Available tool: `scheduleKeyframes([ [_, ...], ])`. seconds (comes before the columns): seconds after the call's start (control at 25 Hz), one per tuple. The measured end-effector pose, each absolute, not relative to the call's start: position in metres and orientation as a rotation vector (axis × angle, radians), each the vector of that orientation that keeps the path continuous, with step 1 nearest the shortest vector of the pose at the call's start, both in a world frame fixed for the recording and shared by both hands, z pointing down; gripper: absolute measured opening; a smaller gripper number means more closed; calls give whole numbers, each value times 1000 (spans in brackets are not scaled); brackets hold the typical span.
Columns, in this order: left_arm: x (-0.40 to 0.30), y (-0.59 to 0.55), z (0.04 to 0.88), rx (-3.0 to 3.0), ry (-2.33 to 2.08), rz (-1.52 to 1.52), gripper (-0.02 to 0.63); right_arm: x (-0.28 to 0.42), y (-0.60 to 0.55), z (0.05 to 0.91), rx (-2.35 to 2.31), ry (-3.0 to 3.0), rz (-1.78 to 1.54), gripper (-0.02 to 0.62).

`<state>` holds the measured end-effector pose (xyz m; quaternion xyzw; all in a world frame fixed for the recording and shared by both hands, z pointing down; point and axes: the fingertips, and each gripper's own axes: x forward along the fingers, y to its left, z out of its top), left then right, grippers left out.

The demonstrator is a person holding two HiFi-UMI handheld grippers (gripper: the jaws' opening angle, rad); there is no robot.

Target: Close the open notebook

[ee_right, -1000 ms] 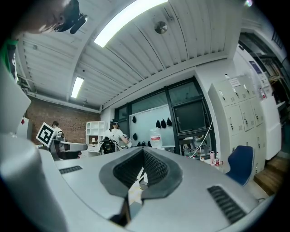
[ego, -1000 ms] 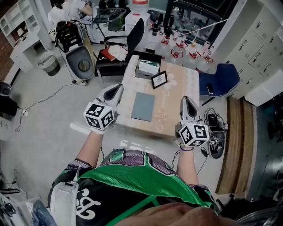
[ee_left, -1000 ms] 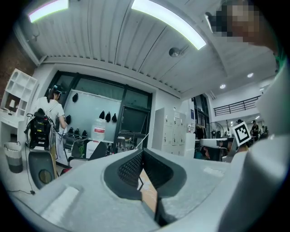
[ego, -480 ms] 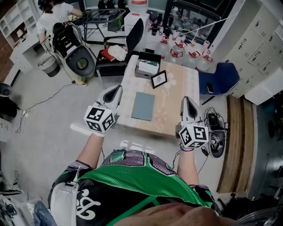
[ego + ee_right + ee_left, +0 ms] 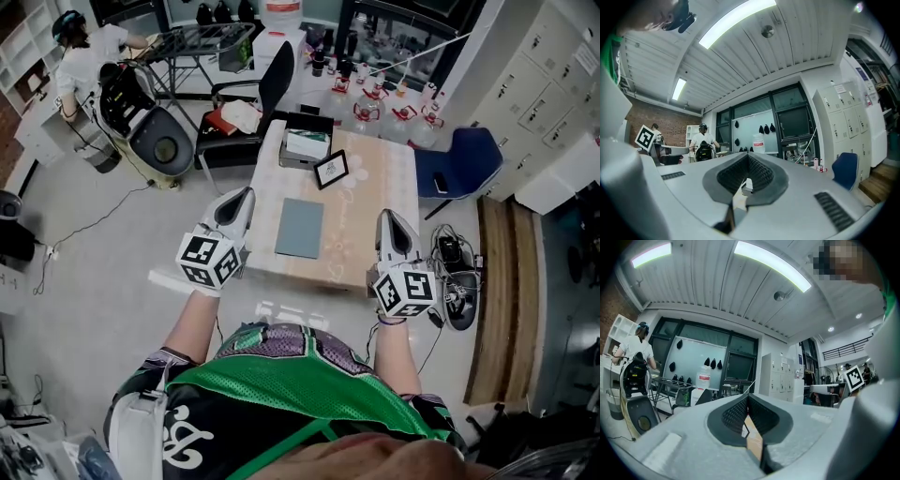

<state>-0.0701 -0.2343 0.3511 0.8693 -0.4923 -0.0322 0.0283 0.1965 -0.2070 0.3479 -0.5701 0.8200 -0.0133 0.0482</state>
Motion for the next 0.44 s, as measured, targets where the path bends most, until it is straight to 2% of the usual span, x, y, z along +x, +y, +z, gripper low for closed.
scheduleKeyframes([
  [0.44, -66, -238, 353, 2686, -1503, -104, 17, 200, -210, 352, -1783, 2496, -50, -3],
])
